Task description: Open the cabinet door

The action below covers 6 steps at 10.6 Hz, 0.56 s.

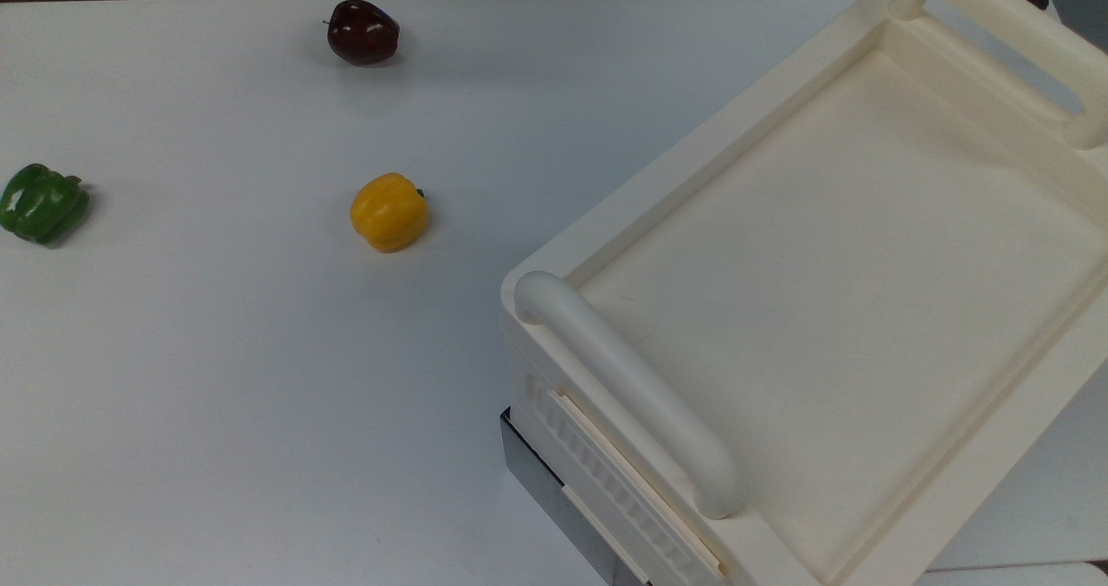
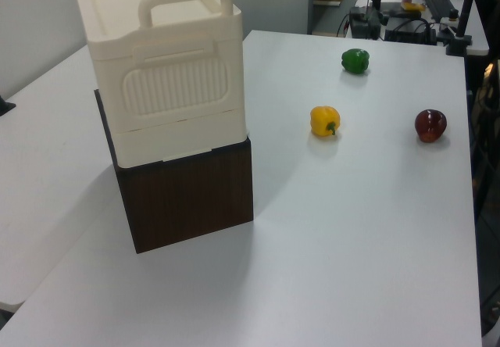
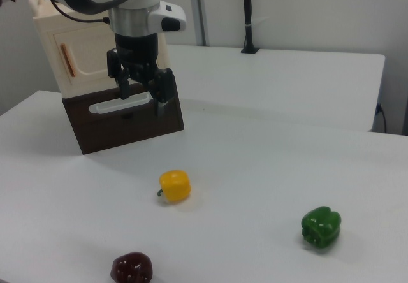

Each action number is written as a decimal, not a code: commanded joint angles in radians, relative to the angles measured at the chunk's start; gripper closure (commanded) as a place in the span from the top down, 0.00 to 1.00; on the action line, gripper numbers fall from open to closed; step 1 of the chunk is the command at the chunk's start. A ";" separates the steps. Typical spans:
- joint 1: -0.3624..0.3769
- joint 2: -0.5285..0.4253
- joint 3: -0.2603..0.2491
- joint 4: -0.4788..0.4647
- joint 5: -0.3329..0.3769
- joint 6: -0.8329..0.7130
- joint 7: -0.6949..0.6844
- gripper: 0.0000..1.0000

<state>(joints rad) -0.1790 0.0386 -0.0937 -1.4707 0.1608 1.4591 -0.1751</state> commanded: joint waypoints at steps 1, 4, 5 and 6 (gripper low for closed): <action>0.001 -0.022 -0.001 -0.005 -0.026 -0.026 -0.018 1.00; 0.001 -0.020 -0.001 -0.007 -0.018 -0.020 -0.020 1.00; 0.001 -0.020 -0.001 -0.007 -0.009 -0.020 -0.023 1.00; 0.001 -0.020 -0.003 -0.007 -0.007 -0.023 -0.032 1.00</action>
<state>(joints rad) -0.1789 0.0368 -0.0937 -1.4707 0.1528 1.4591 -0.1763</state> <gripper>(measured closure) 0.000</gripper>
